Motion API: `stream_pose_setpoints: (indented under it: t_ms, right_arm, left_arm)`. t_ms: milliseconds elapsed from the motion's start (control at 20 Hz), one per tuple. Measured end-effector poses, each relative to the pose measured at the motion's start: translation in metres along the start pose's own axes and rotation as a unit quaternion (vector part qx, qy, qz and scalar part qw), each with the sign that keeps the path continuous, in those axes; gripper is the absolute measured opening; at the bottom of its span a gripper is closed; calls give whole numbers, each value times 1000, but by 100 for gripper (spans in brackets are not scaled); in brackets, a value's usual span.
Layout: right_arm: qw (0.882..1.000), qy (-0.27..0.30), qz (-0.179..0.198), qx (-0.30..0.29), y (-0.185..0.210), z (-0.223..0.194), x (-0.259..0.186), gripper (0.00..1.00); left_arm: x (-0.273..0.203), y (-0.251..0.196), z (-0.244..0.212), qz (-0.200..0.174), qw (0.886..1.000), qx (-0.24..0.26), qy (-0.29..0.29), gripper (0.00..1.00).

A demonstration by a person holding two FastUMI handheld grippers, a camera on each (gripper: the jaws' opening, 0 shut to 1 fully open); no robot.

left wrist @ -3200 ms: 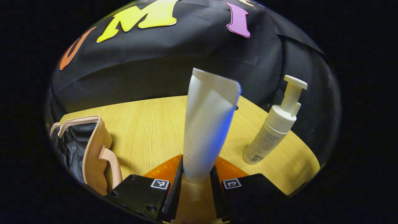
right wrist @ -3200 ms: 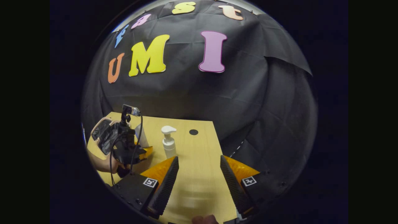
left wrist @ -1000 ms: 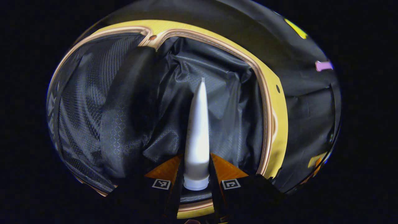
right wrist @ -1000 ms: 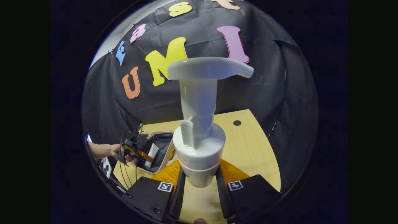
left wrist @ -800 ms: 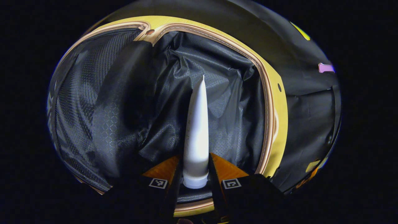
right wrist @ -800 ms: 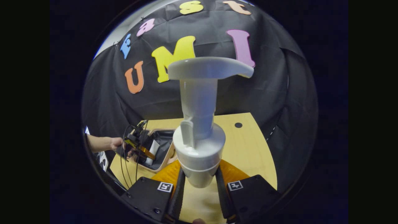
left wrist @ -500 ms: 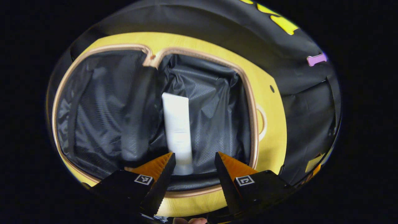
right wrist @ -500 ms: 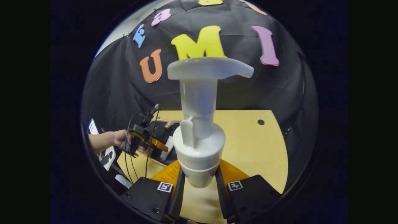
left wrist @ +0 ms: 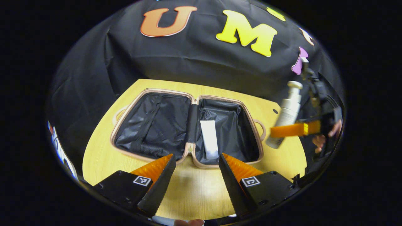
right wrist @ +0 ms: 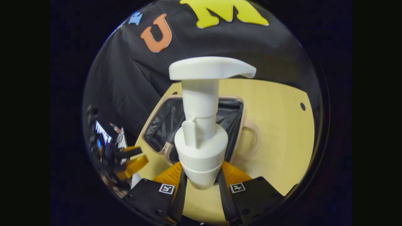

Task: First open the suitcase, pack the skin care products into it, and then close the suitcase.

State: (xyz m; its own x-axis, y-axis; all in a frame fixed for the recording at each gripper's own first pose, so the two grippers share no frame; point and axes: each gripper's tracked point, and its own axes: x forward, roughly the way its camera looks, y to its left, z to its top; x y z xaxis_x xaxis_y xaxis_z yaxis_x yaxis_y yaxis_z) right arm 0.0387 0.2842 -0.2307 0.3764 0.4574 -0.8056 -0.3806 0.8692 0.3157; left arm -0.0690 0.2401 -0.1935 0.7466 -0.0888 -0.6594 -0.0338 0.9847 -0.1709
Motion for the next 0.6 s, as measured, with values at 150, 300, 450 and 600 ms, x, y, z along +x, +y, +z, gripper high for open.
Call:
stream_pose_setpoints:
  t_ms: [150,300,450,600]
  right_arm:
    - [996,80,-16,33,1,-10,49,47]
    - [984,140,-29,106,2,-20,87,47]
    - [972,172,-76,138,-18,-30,111,47]
    - [964,185,-116,151,-31,-35,117,47]
  left_arm:
    - [-25,4,-29,-10,999,-39,-3,89]
    - [-43,19,-46,-3,998,-59,-5,89]
    - [-57,39,-47,7,997,-73,-18,89]
    - [-67,58,-40,16,996,-84,-34,89]
